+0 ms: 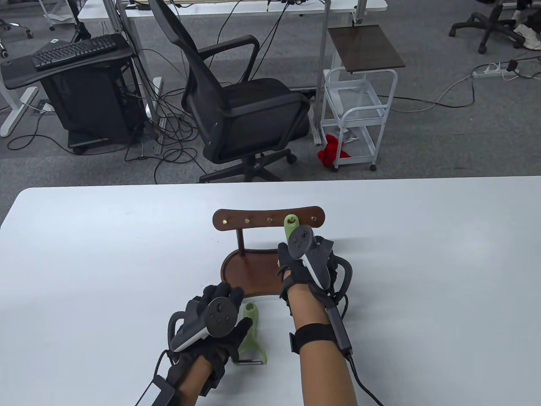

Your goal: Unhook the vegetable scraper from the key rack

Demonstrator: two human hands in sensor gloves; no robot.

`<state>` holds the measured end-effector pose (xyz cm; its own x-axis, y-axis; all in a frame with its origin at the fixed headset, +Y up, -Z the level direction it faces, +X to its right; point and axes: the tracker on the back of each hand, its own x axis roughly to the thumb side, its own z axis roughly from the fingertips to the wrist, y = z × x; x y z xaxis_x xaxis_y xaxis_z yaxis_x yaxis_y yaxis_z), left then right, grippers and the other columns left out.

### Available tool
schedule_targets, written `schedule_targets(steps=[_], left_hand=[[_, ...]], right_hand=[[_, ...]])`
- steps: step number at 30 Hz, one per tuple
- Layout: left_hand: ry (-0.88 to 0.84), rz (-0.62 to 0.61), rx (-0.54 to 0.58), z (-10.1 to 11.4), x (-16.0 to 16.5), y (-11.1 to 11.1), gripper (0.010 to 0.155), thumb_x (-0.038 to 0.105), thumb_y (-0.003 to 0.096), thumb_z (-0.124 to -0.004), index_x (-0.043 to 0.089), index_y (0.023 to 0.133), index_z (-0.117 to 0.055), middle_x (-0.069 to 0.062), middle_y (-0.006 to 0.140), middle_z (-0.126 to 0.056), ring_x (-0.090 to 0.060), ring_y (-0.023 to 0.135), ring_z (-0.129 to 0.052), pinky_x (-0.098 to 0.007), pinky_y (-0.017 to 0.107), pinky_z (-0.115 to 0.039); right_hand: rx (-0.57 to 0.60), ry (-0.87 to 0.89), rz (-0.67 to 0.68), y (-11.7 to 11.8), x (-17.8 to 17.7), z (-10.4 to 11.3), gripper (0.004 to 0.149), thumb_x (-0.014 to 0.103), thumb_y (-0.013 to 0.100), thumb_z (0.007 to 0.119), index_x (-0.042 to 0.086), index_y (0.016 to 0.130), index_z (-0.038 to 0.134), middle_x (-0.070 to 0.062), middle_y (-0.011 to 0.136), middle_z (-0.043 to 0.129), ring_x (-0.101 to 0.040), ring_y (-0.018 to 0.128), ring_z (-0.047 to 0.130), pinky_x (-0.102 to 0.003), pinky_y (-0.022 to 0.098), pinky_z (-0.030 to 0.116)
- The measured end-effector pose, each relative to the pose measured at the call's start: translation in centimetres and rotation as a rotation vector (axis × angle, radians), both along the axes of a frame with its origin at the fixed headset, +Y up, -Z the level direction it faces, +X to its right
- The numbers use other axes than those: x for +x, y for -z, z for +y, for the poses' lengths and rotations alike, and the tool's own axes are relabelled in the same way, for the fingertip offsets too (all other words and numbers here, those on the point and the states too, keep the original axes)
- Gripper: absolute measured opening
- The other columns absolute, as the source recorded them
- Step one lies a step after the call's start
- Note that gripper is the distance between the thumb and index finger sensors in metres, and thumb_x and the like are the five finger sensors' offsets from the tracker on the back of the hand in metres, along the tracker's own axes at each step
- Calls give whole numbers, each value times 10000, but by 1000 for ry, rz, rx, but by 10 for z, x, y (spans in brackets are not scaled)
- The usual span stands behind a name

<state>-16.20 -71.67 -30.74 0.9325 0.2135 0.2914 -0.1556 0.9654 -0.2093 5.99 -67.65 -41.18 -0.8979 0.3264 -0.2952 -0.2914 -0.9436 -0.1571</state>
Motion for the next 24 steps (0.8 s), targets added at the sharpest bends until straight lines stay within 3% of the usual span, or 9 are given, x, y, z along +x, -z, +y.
schedule_targets(steps=[24], left_hand=[[14, 18, -38, 0, -2, 0, 739, 524, 540, -651, 218, 1128, -326, -179, 1164, -229, -544, 1077, -284, -748, 705, -314]], right_hand=[[74, -21, 37, 1, 0, 6, 544, 550, 412, 812, 152, 779, 758, -130, 668, 856, -290, 454, 864, -442, 304, 773]])
